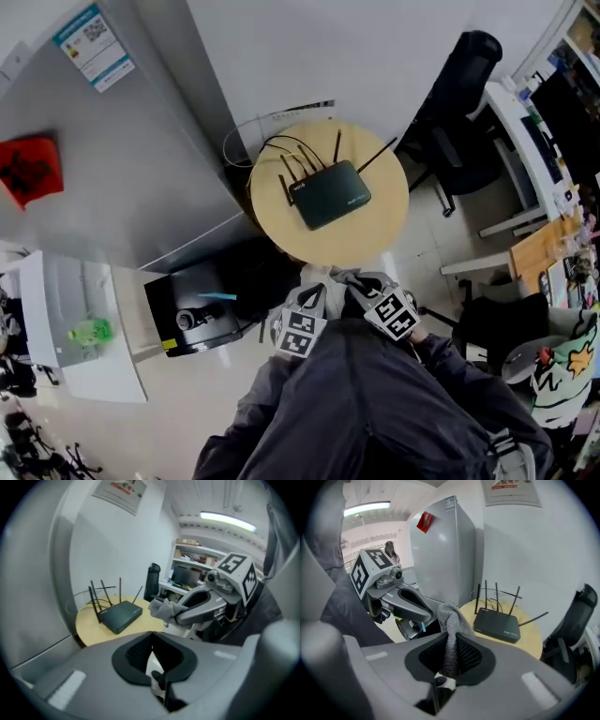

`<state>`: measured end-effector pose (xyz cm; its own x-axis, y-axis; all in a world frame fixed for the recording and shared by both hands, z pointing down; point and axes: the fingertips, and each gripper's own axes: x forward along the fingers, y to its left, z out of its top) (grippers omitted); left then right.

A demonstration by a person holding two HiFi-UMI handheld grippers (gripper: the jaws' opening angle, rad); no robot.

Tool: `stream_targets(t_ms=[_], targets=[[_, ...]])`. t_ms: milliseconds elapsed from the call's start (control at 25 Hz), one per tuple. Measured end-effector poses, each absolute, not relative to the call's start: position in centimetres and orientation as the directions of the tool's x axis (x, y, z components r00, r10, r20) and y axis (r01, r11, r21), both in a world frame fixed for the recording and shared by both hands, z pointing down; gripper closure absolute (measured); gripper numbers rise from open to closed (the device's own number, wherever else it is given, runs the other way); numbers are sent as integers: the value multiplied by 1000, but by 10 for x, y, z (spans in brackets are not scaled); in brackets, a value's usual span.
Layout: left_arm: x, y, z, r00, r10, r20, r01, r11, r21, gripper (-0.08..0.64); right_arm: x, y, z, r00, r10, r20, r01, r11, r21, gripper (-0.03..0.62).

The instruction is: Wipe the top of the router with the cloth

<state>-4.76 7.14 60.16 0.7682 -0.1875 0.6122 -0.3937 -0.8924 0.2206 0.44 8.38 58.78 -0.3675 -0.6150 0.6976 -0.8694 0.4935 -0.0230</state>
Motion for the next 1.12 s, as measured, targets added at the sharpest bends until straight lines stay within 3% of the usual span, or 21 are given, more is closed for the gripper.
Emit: stream_targets(t_ms=[200, 400, 800, 1120], targets=[[-85, 42, 611, 701, -331, 631, -578, -782, 231, 560, -9, 27, 620, -456, -495, 740, -745, 667, -12, 555], [-94, 12, 618, 641, -418, 644, -681, -697, 226, 560, 4, -37, 665, -439, -396, 806, -631, 775, 37, 555], [-61, -40, 597, 510, -512, 692, -818, -536, 206, 560, 36, -182, 712, -446, -271, 853, -515, 857, 3, 555], [-63, -38, 601, 398, -563, 724, -897, -405, 178, 560, 26, -232, 745, -424, -187, 886, -397, 918, 4, 555]])
